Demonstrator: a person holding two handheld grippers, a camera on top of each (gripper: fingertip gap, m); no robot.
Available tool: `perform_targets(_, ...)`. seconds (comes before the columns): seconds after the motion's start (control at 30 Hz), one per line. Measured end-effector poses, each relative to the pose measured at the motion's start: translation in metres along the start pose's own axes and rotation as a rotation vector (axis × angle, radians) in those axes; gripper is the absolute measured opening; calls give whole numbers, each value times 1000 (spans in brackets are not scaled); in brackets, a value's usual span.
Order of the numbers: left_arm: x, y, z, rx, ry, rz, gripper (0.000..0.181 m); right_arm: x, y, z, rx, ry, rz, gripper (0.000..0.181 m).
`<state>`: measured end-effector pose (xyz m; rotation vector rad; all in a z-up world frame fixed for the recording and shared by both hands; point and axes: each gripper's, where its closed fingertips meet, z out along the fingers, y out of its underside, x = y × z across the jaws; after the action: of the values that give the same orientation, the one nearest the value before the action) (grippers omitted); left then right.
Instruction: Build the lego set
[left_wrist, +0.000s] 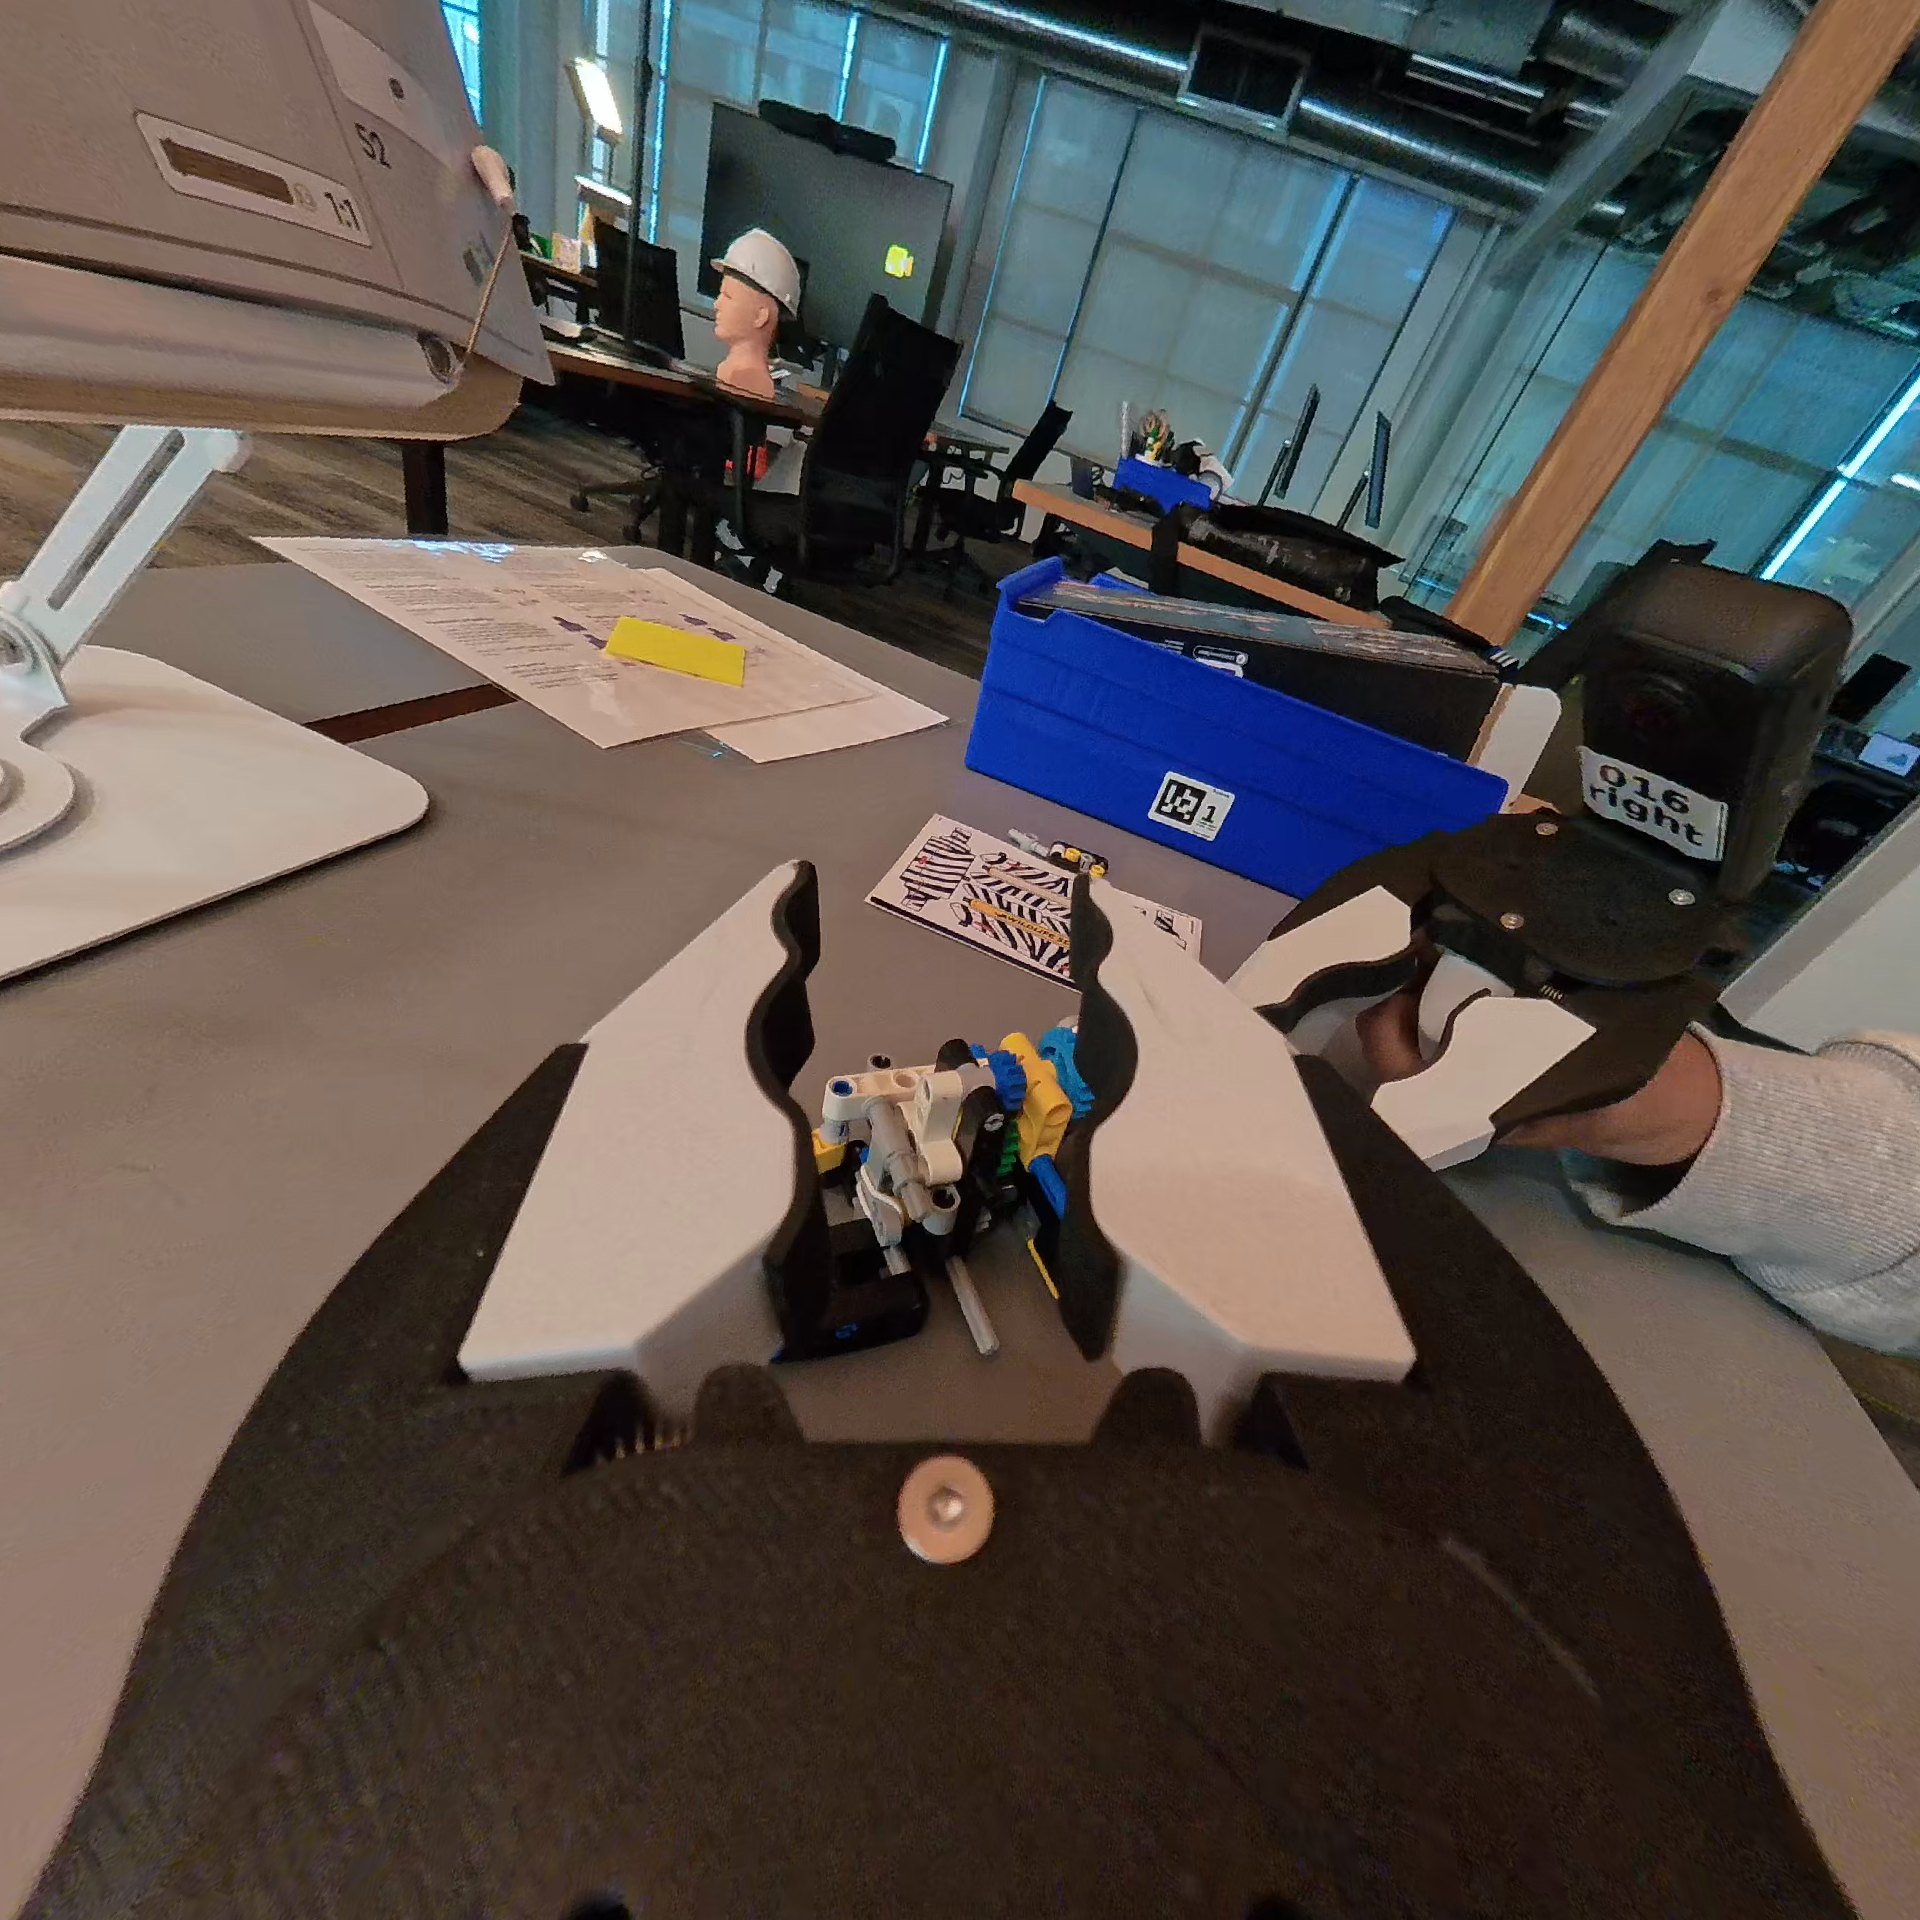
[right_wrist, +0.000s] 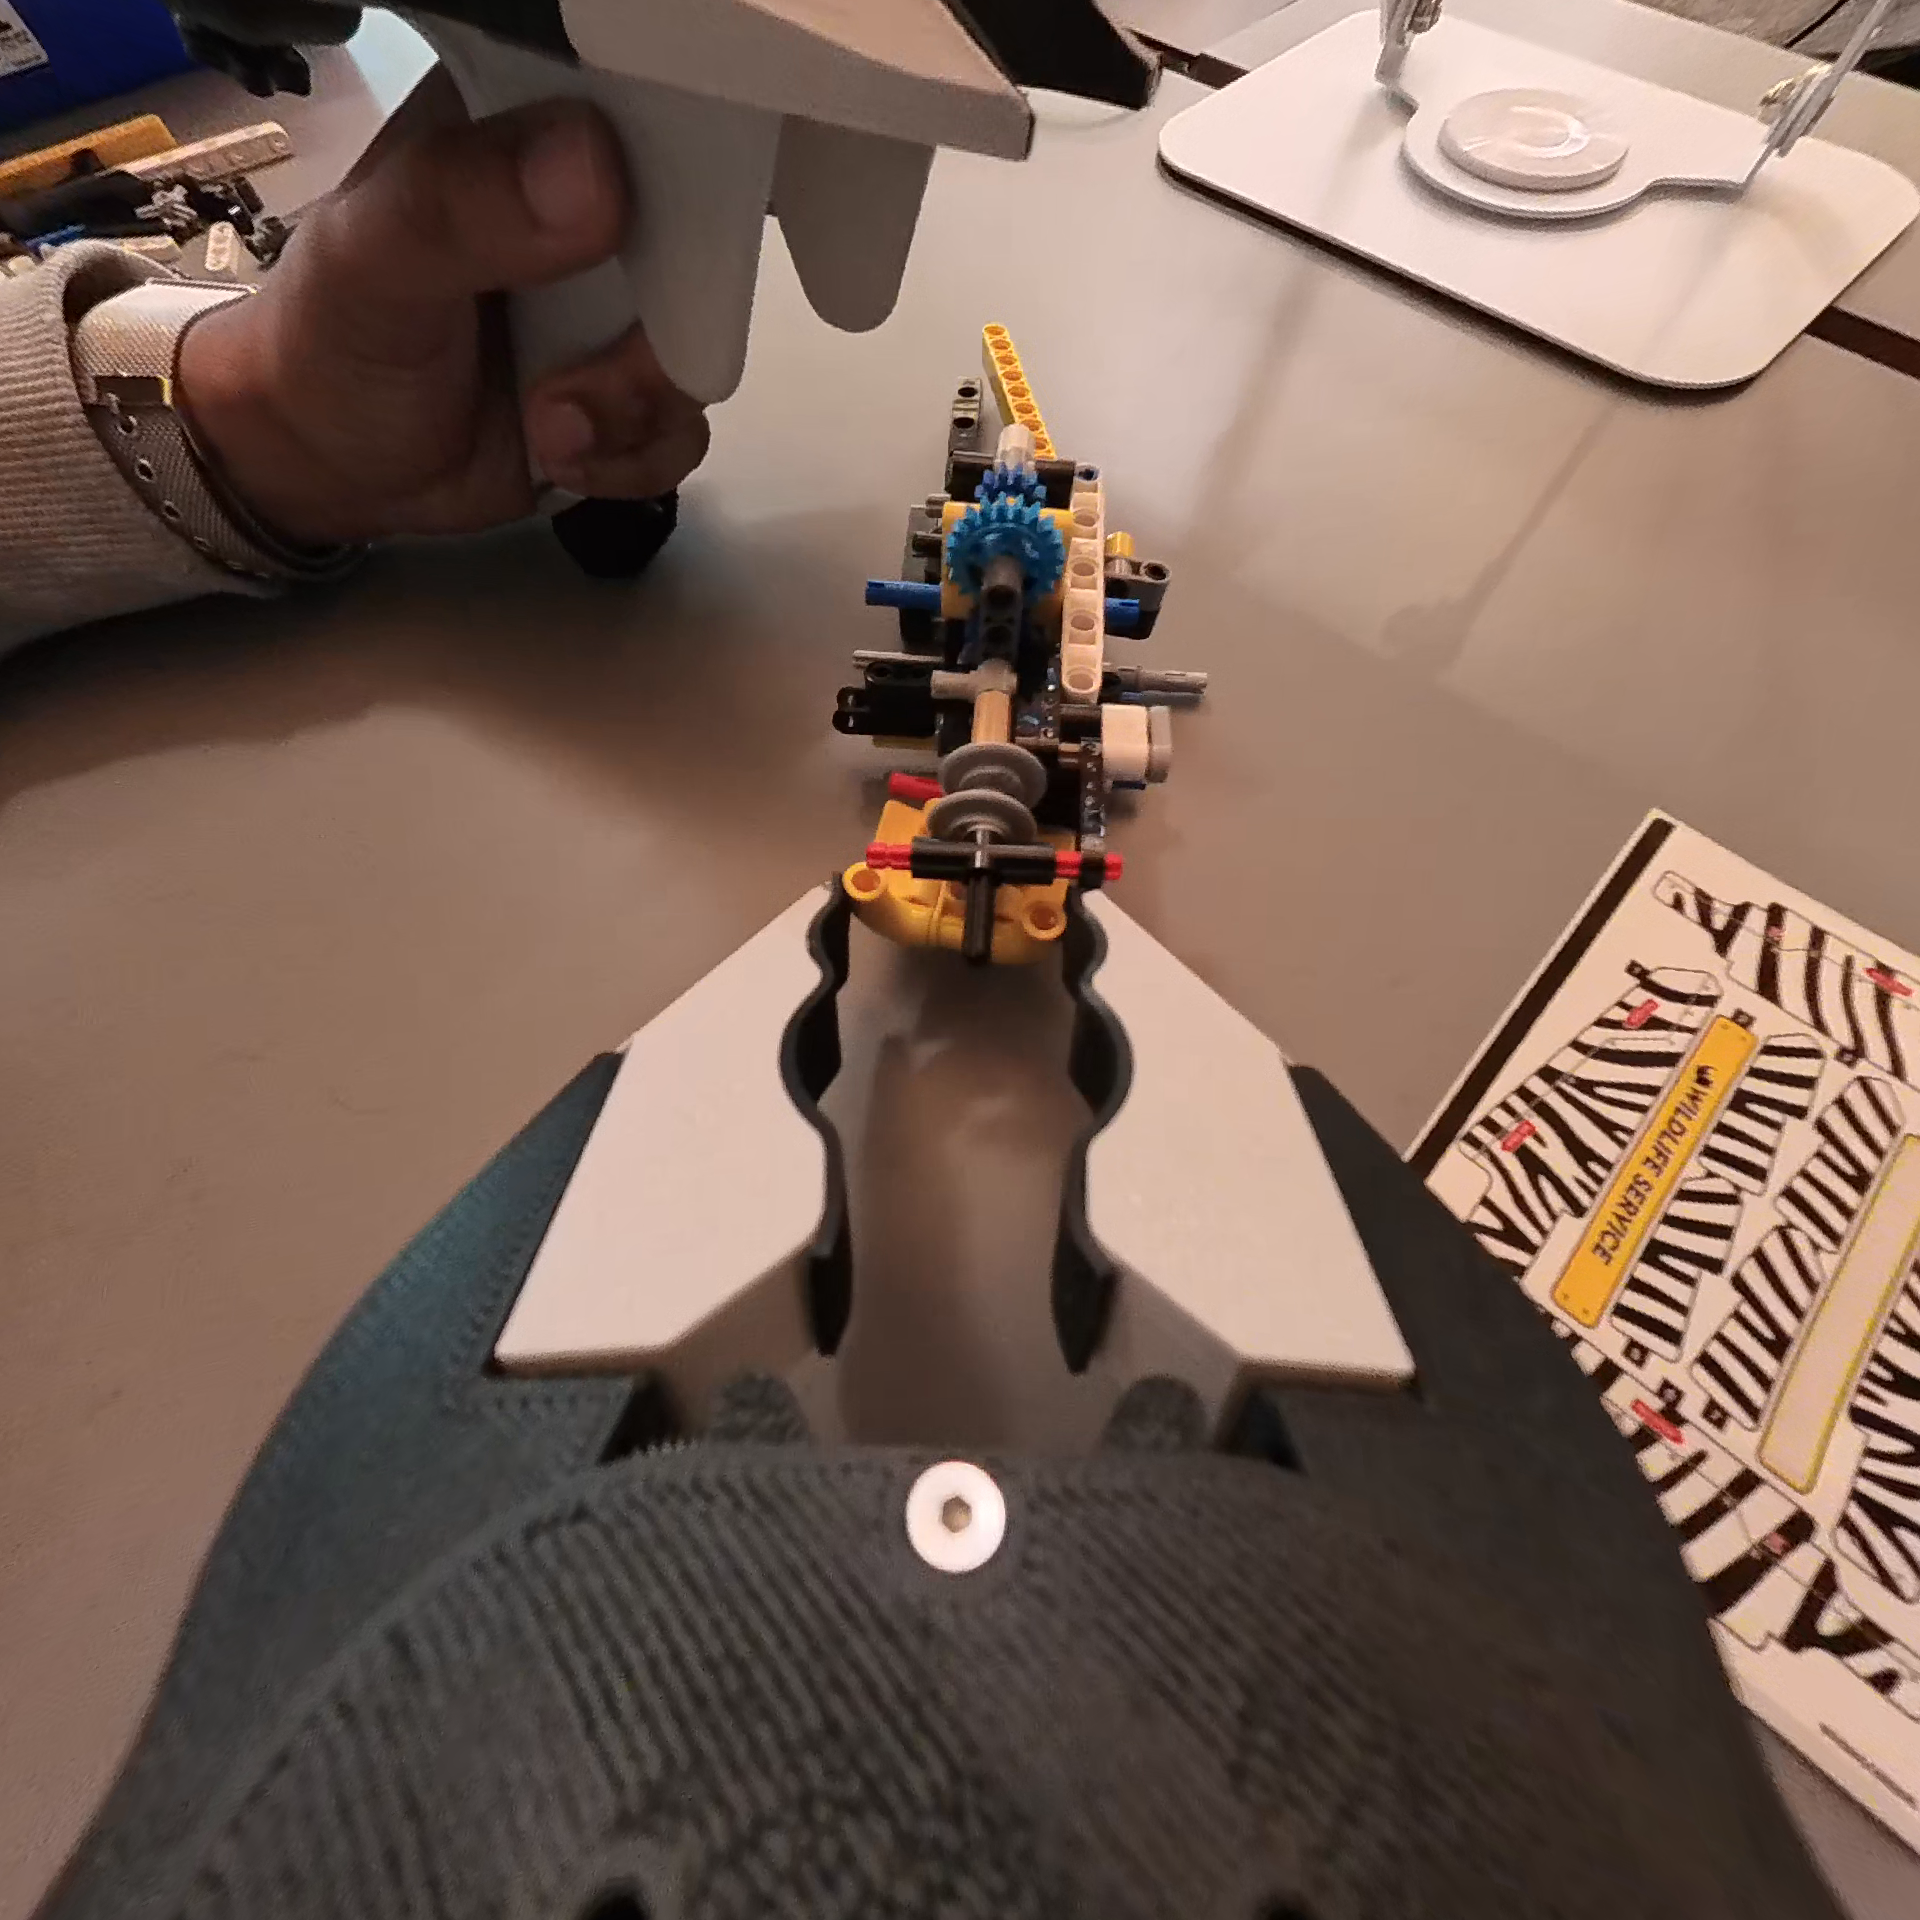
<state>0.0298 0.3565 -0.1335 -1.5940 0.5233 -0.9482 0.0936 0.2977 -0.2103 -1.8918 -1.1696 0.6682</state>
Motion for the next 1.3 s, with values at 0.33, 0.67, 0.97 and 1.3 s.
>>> perform_targets(0.33, -1, 0, 0, 4, -2, -3, 47, -4, 8, -4, -31, -25, -10, 41)
perform_targets(0.67, 28, -7, -62, 165, -92, -578, 39, -12, 26, -24, -56, -3, -57, 41)
perform_targets(0.97, 112, 78, -46, 19, -19, -972, 35, -31, 11, -65, 139, 21, -120, 40)
perform_targets(1.3, 144, 69, -28, 187, 159, -1210, 44, -67, -42, -74, 361, 16, -270, 40)
